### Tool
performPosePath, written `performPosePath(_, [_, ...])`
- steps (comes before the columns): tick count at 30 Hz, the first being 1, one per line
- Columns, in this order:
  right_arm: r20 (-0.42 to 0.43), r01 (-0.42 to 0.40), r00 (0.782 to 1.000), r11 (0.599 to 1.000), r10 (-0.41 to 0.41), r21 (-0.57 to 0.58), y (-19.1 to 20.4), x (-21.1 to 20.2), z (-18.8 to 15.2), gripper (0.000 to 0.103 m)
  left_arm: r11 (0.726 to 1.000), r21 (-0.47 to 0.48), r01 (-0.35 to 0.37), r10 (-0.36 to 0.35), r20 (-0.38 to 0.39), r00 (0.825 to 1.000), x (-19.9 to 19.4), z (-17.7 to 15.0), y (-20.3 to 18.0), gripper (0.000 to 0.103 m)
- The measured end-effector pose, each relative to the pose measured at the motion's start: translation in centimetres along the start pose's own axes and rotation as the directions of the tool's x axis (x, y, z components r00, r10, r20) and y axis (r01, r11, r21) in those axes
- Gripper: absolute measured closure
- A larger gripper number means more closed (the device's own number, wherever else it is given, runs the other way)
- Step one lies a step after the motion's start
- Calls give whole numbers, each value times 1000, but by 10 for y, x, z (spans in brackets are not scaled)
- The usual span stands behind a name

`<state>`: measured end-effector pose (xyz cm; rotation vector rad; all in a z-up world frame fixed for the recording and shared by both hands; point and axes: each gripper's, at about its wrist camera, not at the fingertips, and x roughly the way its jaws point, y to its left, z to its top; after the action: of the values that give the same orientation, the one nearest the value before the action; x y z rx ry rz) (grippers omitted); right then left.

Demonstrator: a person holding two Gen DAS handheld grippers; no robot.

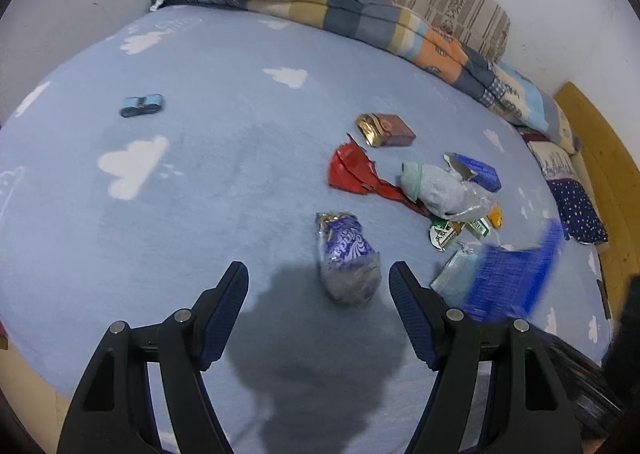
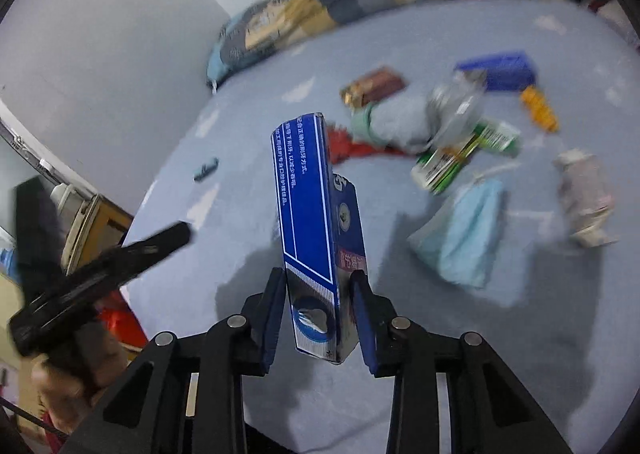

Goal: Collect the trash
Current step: 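Grasp the blue toothpaste box with the right tool while the left tool grasps the blue plastic wrapper, then lift the toothpaste box with the right tool while the left tool lifts the wrapper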

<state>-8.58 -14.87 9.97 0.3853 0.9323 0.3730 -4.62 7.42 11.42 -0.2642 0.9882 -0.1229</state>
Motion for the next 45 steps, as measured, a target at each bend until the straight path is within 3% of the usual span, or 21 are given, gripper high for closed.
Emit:
performPosePath(7, [158, 61, 986, 998, -62, 16, -4, -64, -13, 69, 999, 6, -46, 46, -93, 995, 56, 0, -14, 31])
performPosePath(10, [177, 58, 982, 998, -63, 34, -12, -77, -17, 68, 999, 10, -53, 54, -101, 993, 74, 1, -17, 31])
performPosePath(13, [171, 72, 982, 997, -78, 37, -20, -72, -14, 68, 997, 34, -65, 69, -137, 988, 92, -3, -21, 51])
performPosePath(14, [168, 75, 983, 996, -80, 40, -24, -74, -16, 68, 998, 34, -59, 63, -142, 988, 96, -5, -22, 52])
performPosePath(15, [165, 78, 983, 996, -83, 38, -26, -74, -16, 68, 997, 40, -63, 68, -135, 989, 96, -6, -23, 53])
performPosePath(17, [160, 98, 982, 995, -101, 21, -29, -75, -19, 68, 996, 70, -62, 70, -116, 991, 93, -9, -30, 70])
performPosePath(22, [172, 147, 975, 989, -140, -29, -23, -77, -20, 68, 992, 114, -48, 55, -58, 997, 66, -12, -45, 71])
performPosePath(27, [184, 165, 970, 985, -155, -40, -21, -76, -21, 68, 984, 177, -25, 16, 50, 999, 21, -16, -60, 71])
performPosePath(35, [209, 166, 965, 986, -155, -34, -20, -77, -21, 68, 961, 264, -79, 18, 227, 974, -31, -23, -79, 71])
performPosePath(45, [218, 165, 964, 986, -154, -33, -21, -79, -19, 68, 942, 311, -125, 30, 295, 955, -46, -27, -90, 71])
